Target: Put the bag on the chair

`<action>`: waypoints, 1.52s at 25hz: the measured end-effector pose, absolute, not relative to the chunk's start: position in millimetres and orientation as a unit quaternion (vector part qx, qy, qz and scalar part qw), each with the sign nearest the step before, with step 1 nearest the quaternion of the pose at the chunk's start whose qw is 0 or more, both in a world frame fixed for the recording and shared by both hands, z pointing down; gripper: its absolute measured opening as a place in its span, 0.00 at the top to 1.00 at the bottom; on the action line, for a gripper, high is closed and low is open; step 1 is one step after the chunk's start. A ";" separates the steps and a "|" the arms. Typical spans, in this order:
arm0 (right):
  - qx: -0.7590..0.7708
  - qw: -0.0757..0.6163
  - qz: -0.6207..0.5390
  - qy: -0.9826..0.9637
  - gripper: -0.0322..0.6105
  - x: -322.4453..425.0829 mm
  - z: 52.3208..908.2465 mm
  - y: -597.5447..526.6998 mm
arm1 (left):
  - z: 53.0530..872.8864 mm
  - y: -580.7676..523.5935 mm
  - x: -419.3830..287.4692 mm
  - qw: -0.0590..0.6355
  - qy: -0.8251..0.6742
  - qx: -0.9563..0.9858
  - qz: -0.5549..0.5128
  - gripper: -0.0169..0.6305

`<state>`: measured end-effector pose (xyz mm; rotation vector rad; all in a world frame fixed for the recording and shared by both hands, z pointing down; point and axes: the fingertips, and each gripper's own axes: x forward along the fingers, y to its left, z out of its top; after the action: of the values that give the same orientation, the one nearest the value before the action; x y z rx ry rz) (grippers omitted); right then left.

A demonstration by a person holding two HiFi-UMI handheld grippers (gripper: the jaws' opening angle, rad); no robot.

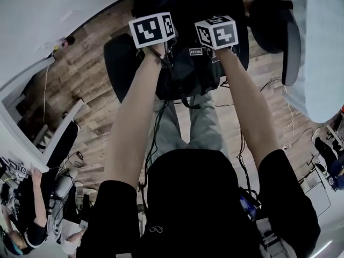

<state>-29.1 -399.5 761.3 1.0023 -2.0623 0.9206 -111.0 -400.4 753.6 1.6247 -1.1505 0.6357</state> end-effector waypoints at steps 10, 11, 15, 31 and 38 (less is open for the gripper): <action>0.407 0.310 0.355 -0.783 0.50 -29.5 773.0 -403.0 | 777.9 -409.0 -118.2 0.511 -0.464 0.656 0.306 0.77; 0.414 0.302 0.357 -0.781 0.51 -23.6 766.0 -400.3 | 772.1 -406.8 -118.7 0.506 -0.465 0.659 0.305 0.74; 0.426 0.288 0.345 -0.785 0.53 -1.1 731.2 -383.9 | 747.8 -392.9 -122.8 0.494 -0.494 0.648 0.303 0.71; 0.380 0.114 0.268 -0.878 0.84 33.2 466.1 -345.3 | 462.5 -333.0 -87.6 0.402 -0.563 0.723 0.002 0.98; 0.339 -0.030 0.222 -0.914 0.94 23.4 326.6 -364.8 | 311.6 -344.5 -66.7 0.240 -0.577 0.778 -0.059 0.97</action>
<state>23.4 -364.8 326.6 1.0856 -2.9269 0.7109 -66.7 -344.5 311.6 2.1295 -1.5790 -0.1604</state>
